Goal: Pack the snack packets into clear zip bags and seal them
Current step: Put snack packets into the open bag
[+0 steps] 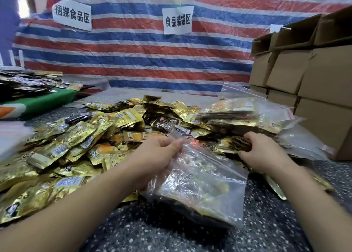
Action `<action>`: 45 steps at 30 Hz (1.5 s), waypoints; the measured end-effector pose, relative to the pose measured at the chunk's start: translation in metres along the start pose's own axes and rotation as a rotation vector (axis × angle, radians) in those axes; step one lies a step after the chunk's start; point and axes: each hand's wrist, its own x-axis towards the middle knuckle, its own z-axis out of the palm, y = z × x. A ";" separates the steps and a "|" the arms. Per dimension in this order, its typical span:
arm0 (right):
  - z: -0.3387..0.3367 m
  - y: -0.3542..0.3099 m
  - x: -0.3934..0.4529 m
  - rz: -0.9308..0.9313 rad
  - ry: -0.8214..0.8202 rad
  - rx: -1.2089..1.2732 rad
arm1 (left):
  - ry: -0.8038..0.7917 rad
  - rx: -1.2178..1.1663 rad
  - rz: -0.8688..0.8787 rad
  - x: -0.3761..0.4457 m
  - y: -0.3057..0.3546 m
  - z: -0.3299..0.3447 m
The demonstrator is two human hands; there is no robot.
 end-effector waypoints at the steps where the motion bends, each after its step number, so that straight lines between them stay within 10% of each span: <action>1: 0.003 0.001 0.001 0.000 -0.019 -0.016 | 0.001 0.012 -0.001 0.000 0.000 0.001; 19: 0.029 -0.017 0.004 0.186 0.046 0.257 | -0.009 0.008 0.050 0.001 -0.002 0.004; 31: 0.006 -0.029 -0.004 0.140 0.372 0.779 | 0.108 -0.192 0.130 0.000 0.010 -0.003; 45: -0.023 -0.038 -0.007 0.197 -0.049 1.739 | -0.020 -0.254 0.217 -0.004 0.019 -0.012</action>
